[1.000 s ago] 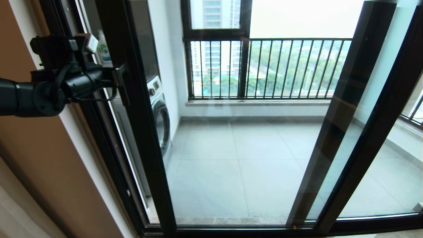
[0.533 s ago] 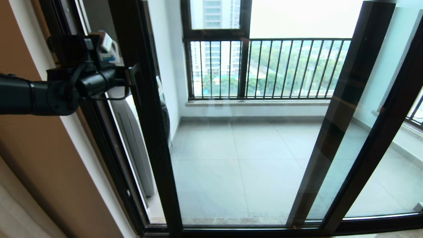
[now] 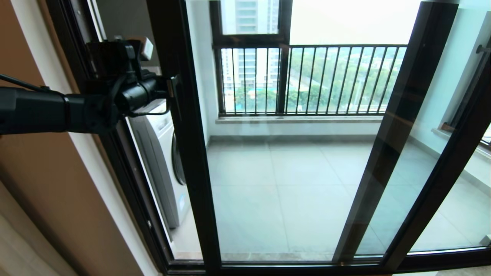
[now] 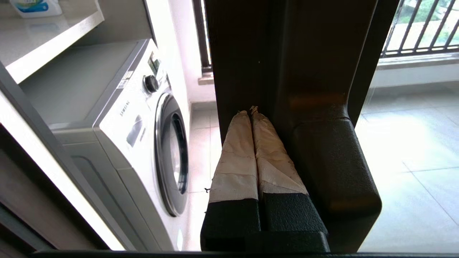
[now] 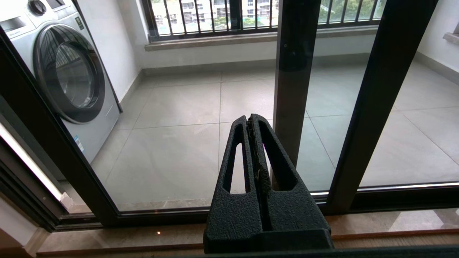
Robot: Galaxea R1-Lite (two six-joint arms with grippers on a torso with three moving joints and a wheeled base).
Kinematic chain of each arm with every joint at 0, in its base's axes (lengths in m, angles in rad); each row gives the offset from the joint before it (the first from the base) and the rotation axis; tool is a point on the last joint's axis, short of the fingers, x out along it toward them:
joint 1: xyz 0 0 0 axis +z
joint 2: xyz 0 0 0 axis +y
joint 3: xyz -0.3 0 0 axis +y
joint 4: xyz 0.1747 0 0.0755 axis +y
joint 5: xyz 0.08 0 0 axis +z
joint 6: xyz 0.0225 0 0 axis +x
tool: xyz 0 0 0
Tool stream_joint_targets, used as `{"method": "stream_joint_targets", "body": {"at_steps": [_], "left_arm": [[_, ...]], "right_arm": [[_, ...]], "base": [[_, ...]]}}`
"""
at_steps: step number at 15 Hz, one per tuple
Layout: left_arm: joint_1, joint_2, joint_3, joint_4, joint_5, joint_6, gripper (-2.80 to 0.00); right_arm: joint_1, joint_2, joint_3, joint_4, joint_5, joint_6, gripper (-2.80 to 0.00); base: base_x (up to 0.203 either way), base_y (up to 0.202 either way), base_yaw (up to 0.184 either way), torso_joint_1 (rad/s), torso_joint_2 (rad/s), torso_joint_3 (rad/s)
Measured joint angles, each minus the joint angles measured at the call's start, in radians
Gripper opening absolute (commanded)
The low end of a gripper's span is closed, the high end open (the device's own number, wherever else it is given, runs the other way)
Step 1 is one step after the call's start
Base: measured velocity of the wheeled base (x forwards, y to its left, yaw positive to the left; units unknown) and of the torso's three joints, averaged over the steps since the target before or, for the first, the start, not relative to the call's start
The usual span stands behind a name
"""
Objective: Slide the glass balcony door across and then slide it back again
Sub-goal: Open the slid door
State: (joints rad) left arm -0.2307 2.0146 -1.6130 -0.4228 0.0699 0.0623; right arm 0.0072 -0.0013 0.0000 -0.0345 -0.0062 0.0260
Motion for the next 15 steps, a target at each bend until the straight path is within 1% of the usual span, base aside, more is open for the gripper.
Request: {"method": "stream_joint_targets", "body": {"at_steps": [2,5,9,15], "left_arm": [[-0.023,0.009,0.000,0.001,0.013,0.003,-2.80],[-0.058,0.028,-0.009,0.003,0.026,0.027,-2.80],[-0.109,0.076,-0.080,0.013,0.093,0.030,-2.80],[-0.169,0.126,-0.143,0.008,0.103,0.041,-2.80]], "right_arm": [[0.000,0.000,0.000,0.000,0.000,0.000,-2.80],[0.000,0.000,0.000,0.000,0.000,0.000,-2.80],[0.000,0.000,0.000,0.001,0.000,0.000,-2.80],[0.000,0.000,0.000,0.000,0.000,0.000,-2.80]], "base": [[0.000,0.000,0.000,0.000,0.00,0.000],[0.000,0.000,0.000,0.000,0.00,0.000],[0.000,0.000,0.000,0.000,0.00,0.000],[0.000,0.000,0.000,0.000,0.00,0.000]]}}
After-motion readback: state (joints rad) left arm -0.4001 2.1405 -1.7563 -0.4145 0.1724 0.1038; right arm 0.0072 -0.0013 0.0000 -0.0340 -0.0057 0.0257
